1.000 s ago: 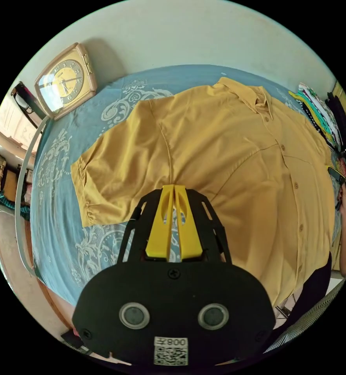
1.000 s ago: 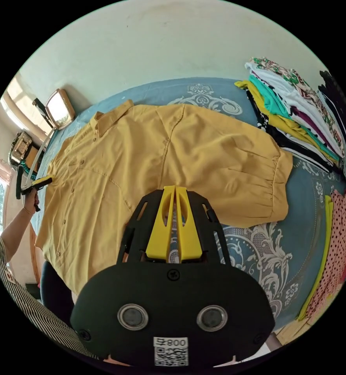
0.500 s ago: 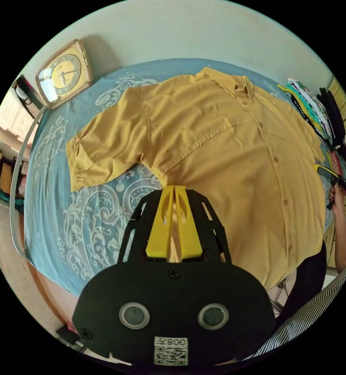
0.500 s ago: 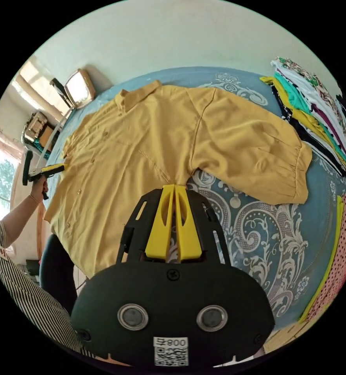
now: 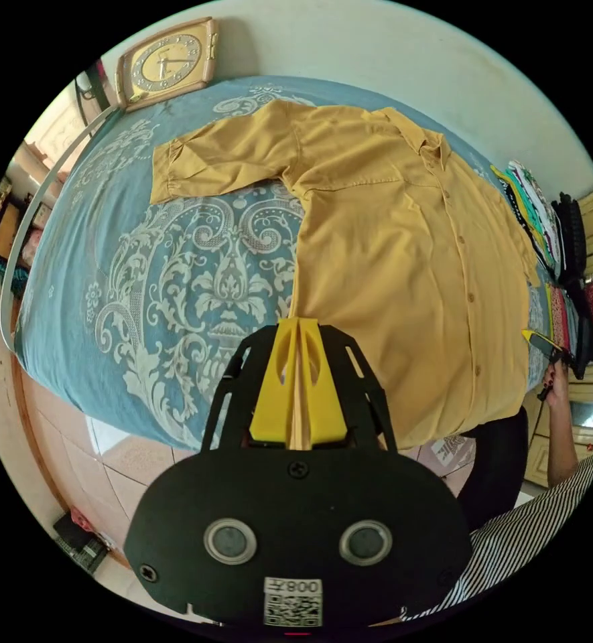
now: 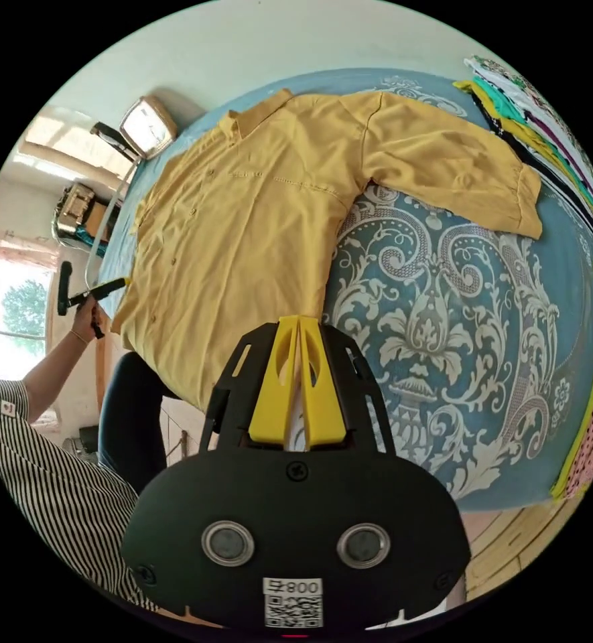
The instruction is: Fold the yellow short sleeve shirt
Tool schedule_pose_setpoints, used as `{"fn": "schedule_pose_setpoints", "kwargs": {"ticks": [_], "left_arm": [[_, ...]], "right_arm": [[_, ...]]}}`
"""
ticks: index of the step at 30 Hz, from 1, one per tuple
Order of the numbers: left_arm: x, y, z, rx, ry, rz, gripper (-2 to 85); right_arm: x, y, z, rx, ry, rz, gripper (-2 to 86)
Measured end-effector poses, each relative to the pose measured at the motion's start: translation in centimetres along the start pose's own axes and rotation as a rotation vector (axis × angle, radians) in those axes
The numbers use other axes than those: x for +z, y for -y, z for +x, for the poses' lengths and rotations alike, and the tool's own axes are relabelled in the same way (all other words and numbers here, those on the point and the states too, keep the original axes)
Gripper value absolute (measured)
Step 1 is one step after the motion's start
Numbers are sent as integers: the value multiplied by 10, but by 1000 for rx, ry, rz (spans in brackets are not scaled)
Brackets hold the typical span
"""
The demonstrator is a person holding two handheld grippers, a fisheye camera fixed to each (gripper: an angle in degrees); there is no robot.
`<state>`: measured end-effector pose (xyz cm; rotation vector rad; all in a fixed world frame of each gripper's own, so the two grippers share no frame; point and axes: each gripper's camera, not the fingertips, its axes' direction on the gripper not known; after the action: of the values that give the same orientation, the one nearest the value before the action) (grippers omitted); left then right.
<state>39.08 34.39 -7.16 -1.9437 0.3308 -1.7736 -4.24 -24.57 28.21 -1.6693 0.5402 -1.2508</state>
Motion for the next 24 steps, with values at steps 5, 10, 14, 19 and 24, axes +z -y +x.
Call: {"fn": "schedule_pose_setpoints", "kwargs": {"ticks": [5, 10, 14, 19, 24], "left_arm": [[-53, -16, 11, -37, -37, 36, 2], [-56, -25, 18, -105, -98, -20, 2], [-100, -9, 46, -57, -81, 31, 2], [-98, 25, 96, 27, -84, -132, 2], [-154, 62, 143, 49, -93, 8, 3]], "right_arm": [[-41, -23, 13, 49, 42, 99, 1], [-16, -47, 23, 81, 72, -31, 2], [-48, -64, 43, 138, 140, 112, 2], [-73, -71, 92, 240, 121, 229, 4], [-109, -86, 161, 386, 130, 424, 18]]}}
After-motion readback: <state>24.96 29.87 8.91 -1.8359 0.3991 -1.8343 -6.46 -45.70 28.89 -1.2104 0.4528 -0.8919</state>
